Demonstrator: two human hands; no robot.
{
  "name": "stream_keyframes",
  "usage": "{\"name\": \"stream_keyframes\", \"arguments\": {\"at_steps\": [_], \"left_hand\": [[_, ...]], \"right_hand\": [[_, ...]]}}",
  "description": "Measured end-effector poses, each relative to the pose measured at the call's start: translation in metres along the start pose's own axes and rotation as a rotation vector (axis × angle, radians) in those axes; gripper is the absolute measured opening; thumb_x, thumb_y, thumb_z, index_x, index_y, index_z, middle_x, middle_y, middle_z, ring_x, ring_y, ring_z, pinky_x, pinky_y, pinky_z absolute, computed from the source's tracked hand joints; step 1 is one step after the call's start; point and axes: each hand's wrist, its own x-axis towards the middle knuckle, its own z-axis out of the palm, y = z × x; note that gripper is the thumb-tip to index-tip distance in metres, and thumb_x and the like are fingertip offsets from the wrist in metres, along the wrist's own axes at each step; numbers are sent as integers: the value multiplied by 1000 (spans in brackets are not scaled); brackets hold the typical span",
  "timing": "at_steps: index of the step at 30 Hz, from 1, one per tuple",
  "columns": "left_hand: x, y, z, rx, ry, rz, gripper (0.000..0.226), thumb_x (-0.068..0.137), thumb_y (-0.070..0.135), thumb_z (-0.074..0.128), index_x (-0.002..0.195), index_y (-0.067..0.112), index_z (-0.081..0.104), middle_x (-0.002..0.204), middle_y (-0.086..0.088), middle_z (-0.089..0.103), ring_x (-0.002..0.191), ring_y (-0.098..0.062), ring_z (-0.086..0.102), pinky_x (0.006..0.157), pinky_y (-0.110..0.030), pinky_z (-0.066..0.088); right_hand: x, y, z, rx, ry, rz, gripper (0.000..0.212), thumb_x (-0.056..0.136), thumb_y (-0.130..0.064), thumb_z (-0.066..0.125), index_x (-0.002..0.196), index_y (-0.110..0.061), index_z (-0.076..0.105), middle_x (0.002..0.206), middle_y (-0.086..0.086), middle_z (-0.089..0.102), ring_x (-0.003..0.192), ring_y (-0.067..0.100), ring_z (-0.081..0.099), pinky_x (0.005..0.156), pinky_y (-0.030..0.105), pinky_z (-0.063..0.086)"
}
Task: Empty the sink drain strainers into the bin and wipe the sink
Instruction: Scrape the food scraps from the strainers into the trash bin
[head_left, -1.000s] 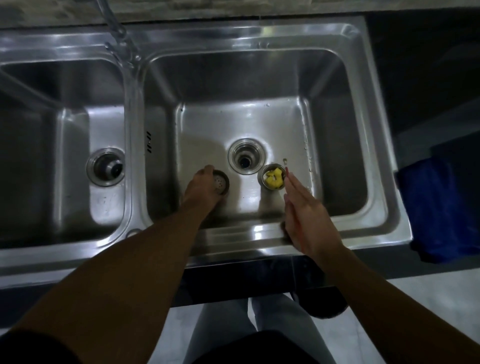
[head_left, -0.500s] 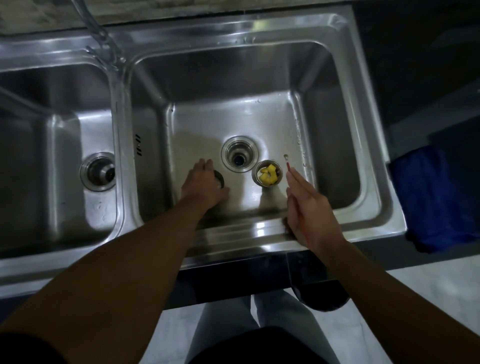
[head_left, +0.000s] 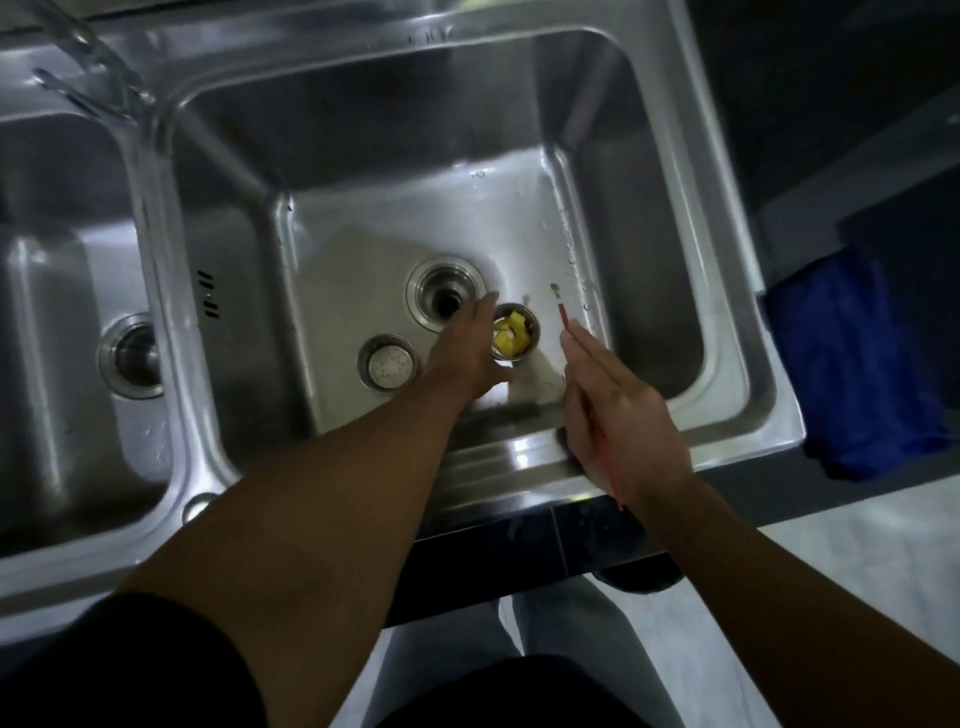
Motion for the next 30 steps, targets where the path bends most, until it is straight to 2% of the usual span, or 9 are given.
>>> {"name": "stream_keyframes", "arguments": {"at_steps": [3,6,10,15,20,22,25,27,30], "left_hand": [[6,2,8,-35,27,21,102,65,29,91,149,19,33,153,-6,37,140,-26,35,110,-45,40],[8,0,11,-60,83,55,77,63,28,88,130,20,50,133,-4,53,122,-27,50,96,-47,49],[5,3,8,-58,111,47,67,60,30,84,120,24,56,122,0,59,111,-23,56,91,-42,52],[-6,10,-4,-115,143,72,62,64,41,84,119,25,60,114,4,66,101,-14,61,87,-30,53],[-40,25,-16,-184,252,116,70,59,31,89,122,27,59,115,10,66,102,-8,61,82,-22,48],[-59,34,-19,-188,302,123,84,54,25,92,129,25,54,118,11,63,101,-5,58,78,-13,41],[-87,52,-21,-223,362,171,88,53,20,91,132,21,52,117,9,63,99,-4,57,74,2,36],[-105,69,-20,-248,401,219,81,56,19,90,128,20,55,112,12,62,97,-1,57,75,3,36],[-130,99,-6,-324,418,266,73,58,19,89,123,23,56,109,16,61,95,3,59,81,-3,43]], "right_hand": [[0,1,1,-18,21,5,49,103,-33,33,147,-14,42,158,3,37,89,23,73,77,38,62],[0,1,1,-43,42,60,53,103,-37,27,148,-13,42,159,3,35,95,24,73,83,38,62],[2,-3,-2,-42,50,80,55,103,-35,24,148,-10,42,160,7,34,98,27,72,84,41,61],[4,-3,-1,-51,68,60,53,101,-30,25,147,-9,42,158,8,37,102,32,71,86,45,60],[3,0,0,-40,129,40,48,101,-26,33,144,-8,46,157,5,39,103,33,70,86,46,59],[0,0,-1,44,164,4,47,102,-21,37,146,-9,45,158,1,39,117,21,65,97,40,55],[-10,-2,-13,348,207,11,44,105,-11,38,148,-5,43,154,-4,41,129,-22,37,109,8,34],[-31,-3,-27,333,308,15,44,105,-7,41,148,-3,42,155,3,42,137,-10,37,115,12,30],[-80,7,-43,337,505,-26,40,103,-3,47,143,2,48,150,13,48,138,16,49,112,32,44]]}}
